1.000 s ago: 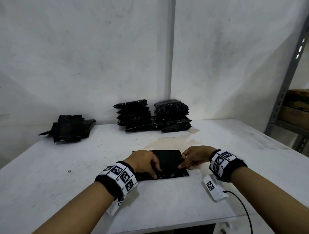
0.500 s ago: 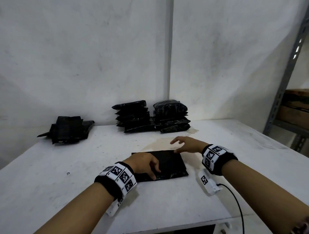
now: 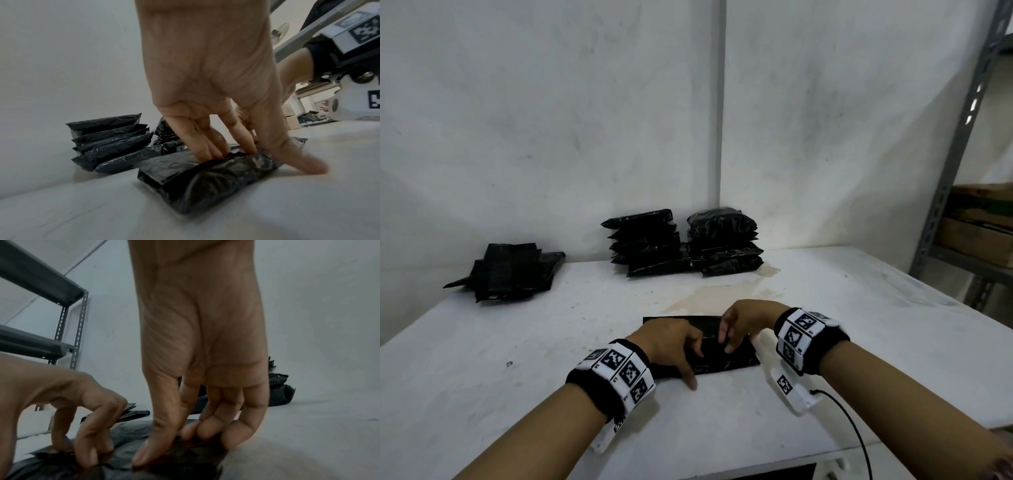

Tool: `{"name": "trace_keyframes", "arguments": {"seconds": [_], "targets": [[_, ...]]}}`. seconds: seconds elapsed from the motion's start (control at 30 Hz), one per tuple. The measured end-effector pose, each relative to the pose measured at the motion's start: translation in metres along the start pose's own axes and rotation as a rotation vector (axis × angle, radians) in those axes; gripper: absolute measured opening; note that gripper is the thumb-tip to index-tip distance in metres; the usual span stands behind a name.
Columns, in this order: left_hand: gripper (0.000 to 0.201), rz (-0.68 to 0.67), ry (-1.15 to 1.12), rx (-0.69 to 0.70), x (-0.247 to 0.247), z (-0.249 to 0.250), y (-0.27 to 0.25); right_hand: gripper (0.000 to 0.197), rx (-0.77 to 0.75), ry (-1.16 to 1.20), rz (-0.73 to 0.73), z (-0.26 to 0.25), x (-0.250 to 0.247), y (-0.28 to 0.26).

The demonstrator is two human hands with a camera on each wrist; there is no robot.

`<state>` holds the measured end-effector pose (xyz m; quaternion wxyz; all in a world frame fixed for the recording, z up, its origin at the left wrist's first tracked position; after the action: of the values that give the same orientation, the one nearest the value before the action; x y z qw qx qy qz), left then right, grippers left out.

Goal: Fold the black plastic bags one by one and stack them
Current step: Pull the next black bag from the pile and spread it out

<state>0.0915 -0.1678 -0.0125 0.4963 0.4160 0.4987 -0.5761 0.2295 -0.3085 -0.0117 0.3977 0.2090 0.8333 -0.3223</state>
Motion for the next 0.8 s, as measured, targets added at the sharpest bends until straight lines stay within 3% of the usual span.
{"name": "trace_keyframes", "arguments": {"seconds": [0.17,0.23,0.43,0.63,0.8], "targets": [[0.032,0.028,0.054,0.022,-0.002,0.005,0.008,0.080,0.163,0.097,0.096,0.010,-0.007,-0.014],[0.030,0.020,0.060,0.033,-0.003,0.007,0.013,0.089,0.197,0.118,0.089,0.015,-0.007,-0.018],[0.027,0.040,-0.014,0.081,-0.003,0.028,0.039,0.089,0.242,0.248,0.125,0.047,-0.021,-0.033],[0.030,0.102,0.077,0.158,-0.003,0.082,0.082,0.084,0.298,0.225,0.244,0.102,-0.046,-0.051],[0.048,0.085,0.114,0.201,-0.004,0.119,0.115,0.083,0.309,0.310,0.291,0.150,-0.059,-0.064]]}}
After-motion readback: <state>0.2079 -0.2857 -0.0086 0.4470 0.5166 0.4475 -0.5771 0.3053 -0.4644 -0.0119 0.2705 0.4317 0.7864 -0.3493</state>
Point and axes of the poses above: each hand's wrist, its own y-axis towards the middle knuckle, its own x-axis out of the palm, z = x × y, the point moved 1 cm from there along y, towards the middle knuckle, and after that the axes turned 3 degrees about y, right-handed, at the moved point
